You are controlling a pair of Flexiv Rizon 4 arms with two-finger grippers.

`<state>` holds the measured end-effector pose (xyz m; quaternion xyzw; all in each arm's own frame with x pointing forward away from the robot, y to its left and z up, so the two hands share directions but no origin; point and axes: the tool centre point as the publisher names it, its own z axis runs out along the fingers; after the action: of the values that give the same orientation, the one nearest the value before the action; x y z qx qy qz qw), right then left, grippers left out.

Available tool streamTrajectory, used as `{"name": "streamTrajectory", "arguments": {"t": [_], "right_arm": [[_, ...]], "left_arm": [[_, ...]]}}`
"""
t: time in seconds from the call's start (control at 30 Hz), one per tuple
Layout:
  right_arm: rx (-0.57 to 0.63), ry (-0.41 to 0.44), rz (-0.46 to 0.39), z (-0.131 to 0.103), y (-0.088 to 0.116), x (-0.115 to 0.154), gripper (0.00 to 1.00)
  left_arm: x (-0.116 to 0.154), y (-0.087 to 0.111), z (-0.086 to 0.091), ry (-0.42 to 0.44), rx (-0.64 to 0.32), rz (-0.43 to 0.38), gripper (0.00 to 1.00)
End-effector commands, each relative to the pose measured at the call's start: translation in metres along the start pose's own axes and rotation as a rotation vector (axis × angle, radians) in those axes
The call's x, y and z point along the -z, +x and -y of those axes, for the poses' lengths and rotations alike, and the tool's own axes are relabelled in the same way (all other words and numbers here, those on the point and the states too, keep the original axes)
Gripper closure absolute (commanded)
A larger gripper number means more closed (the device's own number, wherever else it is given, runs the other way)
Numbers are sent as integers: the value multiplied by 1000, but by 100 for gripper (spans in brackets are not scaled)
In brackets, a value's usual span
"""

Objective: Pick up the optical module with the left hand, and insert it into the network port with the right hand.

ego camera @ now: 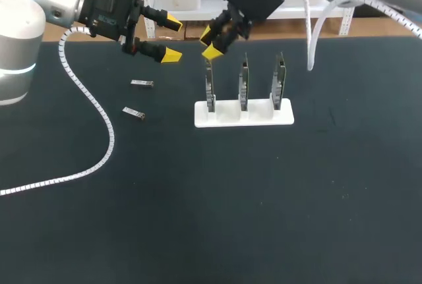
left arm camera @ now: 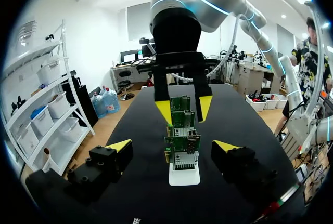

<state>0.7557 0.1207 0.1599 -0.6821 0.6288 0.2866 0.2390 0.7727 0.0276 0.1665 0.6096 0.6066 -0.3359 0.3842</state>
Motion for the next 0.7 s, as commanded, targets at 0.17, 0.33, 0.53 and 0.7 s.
{"name": "streamTrajectory", "arguments": {"t": [0.17, 0.33, 0.53, 0.7], "right_arm": [[-9, 0, 0, -3, 4, -4, 100], [-17, -9, -2, -4, 6, -8, 100], [-29, -17, 4, -6, 10, -12, 100], [-41, -26, 7, -7, 13, -16, 100]], "left_arm": [[0, -1, -1, 1, 1, -4, 0], [0, -1, -1, 1, 1, -4, 0], [0, -1, -1, 1, 1, -4, 0], [0, -1, -1, 1, 1, -4, 0]]}}
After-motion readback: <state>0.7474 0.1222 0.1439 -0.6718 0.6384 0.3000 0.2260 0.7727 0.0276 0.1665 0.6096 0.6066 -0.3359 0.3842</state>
